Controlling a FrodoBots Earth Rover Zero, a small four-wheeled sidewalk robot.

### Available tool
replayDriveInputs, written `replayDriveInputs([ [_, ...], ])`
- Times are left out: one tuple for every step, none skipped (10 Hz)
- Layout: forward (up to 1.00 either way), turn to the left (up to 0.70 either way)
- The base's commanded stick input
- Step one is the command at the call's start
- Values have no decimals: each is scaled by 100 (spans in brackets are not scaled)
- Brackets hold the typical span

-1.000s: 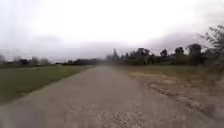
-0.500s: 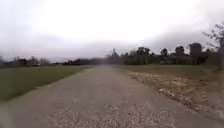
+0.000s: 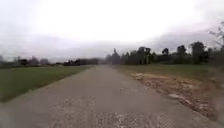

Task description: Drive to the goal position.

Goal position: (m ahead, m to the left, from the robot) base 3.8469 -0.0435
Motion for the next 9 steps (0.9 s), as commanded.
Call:
replayDriveInputs([
  [85, 0],
  [85, 0],
  [85, 0],
  [85, 0],
  [85, 0],
  [85, 0],
  [85, 0],
  [85, 0],
  [85, 0],
])
